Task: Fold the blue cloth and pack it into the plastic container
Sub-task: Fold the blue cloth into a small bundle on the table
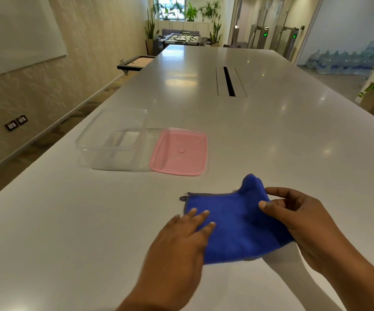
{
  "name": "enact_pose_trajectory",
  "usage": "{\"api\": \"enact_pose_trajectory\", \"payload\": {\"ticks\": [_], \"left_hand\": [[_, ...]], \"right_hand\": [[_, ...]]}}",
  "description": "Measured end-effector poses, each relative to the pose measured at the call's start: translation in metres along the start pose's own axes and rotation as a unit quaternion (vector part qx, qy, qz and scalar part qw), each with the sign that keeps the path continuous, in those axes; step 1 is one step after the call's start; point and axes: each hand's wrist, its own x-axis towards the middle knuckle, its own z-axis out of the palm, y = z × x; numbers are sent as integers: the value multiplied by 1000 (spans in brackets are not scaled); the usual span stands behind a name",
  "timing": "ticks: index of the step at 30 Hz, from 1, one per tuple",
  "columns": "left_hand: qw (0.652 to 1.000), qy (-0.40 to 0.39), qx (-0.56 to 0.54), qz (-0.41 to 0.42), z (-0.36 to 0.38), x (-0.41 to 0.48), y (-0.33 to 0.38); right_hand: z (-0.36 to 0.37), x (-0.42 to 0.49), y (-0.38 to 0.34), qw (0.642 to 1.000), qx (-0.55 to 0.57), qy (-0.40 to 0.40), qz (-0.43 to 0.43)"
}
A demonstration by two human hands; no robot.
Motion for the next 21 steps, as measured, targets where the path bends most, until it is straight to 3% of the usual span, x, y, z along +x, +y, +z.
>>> {"api": "enact_pose_trajectory", "payload": {"ticks": [5, 13, 21], "left_hand": [[992, 13, -30, -123, -7, -11, -21], [991, -15, -17, -135, 1, -11, -20], [992, 9, -54, -118, -1, -11, -21]], "right_hand": [[19, -8, -10, 999, -24, -32, -11], [64, -19, -18, 985, -127, -105, -50], [95, -22, -16, 974, -179, -111, -88]]}}
